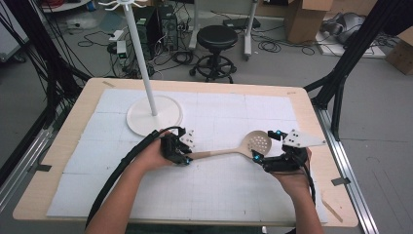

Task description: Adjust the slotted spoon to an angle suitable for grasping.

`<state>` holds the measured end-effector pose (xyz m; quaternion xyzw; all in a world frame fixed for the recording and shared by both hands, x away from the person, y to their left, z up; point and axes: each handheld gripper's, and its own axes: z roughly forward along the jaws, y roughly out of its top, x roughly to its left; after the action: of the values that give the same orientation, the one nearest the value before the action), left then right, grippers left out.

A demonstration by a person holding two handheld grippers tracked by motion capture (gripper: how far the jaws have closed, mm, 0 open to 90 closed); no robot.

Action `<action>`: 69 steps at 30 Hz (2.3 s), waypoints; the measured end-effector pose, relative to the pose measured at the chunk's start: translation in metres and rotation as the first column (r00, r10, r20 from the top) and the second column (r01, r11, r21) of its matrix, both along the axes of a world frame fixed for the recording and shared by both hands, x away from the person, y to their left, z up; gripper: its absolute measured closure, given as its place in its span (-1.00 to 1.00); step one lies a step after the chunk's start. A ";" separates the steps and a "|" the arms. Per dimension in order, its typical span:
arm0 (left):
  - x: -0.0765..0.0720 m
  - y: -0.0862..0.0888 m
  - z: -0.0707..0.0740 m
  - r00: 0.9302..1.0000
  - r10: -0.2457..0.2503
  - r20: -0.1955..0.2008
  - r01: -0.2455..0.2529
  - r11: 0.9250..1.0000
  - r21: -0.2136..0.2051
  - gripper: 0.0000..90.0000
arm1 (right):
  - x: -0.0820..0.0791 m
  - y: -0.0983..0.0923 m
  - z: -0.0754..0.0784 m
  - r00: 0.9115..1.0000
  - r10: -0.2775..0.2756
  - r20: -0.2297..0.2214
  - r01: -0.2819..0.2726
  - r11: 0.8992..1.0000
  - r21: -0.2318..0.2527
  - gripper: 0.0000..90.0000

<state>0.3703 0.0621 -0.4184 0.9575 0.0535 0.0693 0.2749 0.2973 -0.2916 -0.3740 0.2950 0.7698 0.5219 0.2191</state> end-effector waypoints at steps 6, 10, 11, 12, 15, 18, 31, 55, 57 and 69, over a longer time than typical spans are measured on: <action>-0.002 -0.007 -0.001 1.000 -0.018 -0.007 0.018 1.000 -0.004 0.49 | 0.000 0.001 0.000 1.000 0.002 0.000 -0.002 1.000 -0.003 -0.80; 0.000 -0.005 -0.001 1.000 -0.002 -0.013 0.002 1.000 -0.001 0.48 | 0.000 0.000 0.000 1.000 0.000 0.000 0.000 1.000 0.000 -0.81; 0.000 -0.005 0.000 1.000 0.005 -0.009 -0.005 1.000 -0.002 0.47 | 0.000 0.000 0.000 1.000 0.001 0.000 -0.001 1.000 0.000 -0.81; 0.000 -0.004 0.002 1.000 0.012 -0.005 -0.012 1.000 -0.001 0.44 | 0.000 0.000 0.000 1.000 0.000 0.000 0.000 1.000 0.000 -0.80; 0.000 0.002 0.009 0.999 0.046 0.002 -0.046 0.998 -0.034 0.31 | 0.000 0.000 0.000 1.000 0.002 0.002 -0.002 1.000 -0.003 -0.81; -0.002 0.014 0.020 0.996 0.089 0.016 -0.087 0.992 -0.090 0.22 | 0.000 0.000 0.000 1.000 0.004 0.006 -0.004 1.000 -0.001 -0.81; -0.023 0.079 0.054 0.974 0.223 0.035 -0.194 0.907 -0.373 0.05 | 0.001 0.006 0.001 1.000 0.013 0.002 -0.013 1.000 -0.003 -0.81; -0.044 0.153 0.040 0.904 0.427 -0.032 -0.362 0.723 -0.588 -0.72 | 0.003 0.017 0.001 0.999 0.037 -0.007 -0.038 0.999 -0.018 -0.81; -0.045 0.156 0.041 0.903 0.429 -0.032 -0.361 0.715 -0.598 -0.75 | 0.003 0.017 0.002 0.999 0.038 -0.002 -0.038 0.999 -0.020 -0.81; -0.049 0.173 0.048 0.899 0.435 -0.042 -0.348 0.654 -0.672 -0.88 | 0.000 0.016 0.003 0.999 0.047 0.004 -0.047 0.999 -0.021 -0.81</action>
<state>0.3210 0.2356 -0.3699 0.7551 0.2629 0.1619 0.5784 0.2975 -0.2755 -0.3706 0.2735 0.7813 0.5196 0.2115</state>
